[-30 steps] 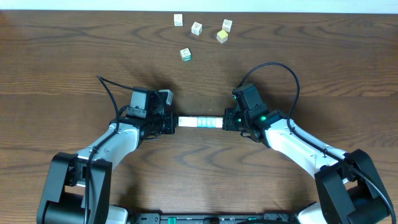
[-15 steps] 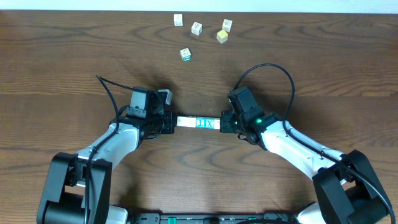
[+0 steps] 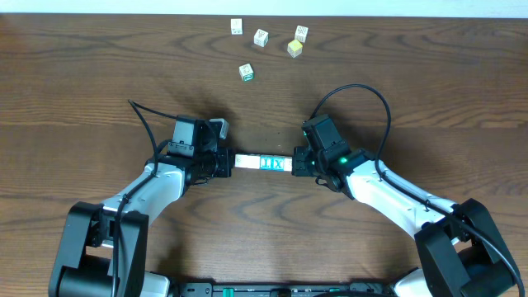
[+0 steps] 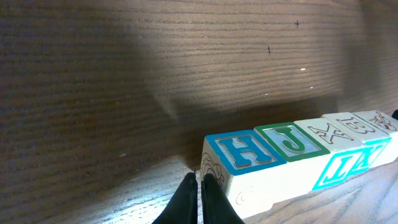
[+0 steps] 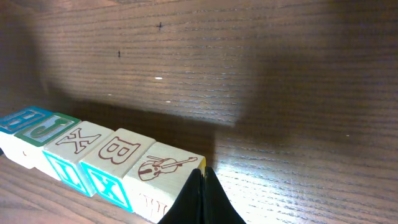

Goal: Lift 5 blocks

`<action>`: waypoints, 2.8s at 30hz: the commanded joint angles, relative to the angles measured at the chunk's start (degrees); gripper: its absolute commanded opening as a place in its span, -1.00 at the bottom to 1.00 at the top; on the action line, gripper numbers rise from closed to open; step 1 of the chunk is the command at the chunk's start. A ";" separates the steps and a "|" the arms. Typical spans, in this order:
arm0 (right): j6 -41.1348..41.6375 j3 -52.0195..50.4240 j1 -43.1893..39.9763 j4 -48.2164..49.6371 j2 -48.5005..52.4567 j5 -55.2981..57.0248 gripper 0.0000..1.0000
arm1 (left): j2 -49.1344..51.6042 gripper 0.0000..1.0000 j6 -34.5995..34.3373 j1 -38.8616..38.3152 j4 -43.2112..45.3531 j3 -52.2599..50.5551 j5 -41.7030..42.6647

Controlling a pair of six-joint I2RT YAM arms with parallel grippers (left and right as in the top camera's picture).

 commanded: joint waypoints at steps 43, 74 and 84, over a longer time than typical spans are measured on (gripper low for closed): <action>6.73 1.03 3.65 -0.94 2.45 -10.14 -0.97 | -1.44 -0.86 -0.28 -2.43 0.92 1.40 9.60; 4.74 1.03 3.58 -2.78 2.45 -5.51 -0.98 | -1.44 -0.86 1.53 -2.47 -4.44 1.38 5.01; 4.72 1.03 3.58 -1.95 2.45 -5.49 -0.97 | -1.42 -0.85 1.51 -2.67 -4.94 1.27 4.31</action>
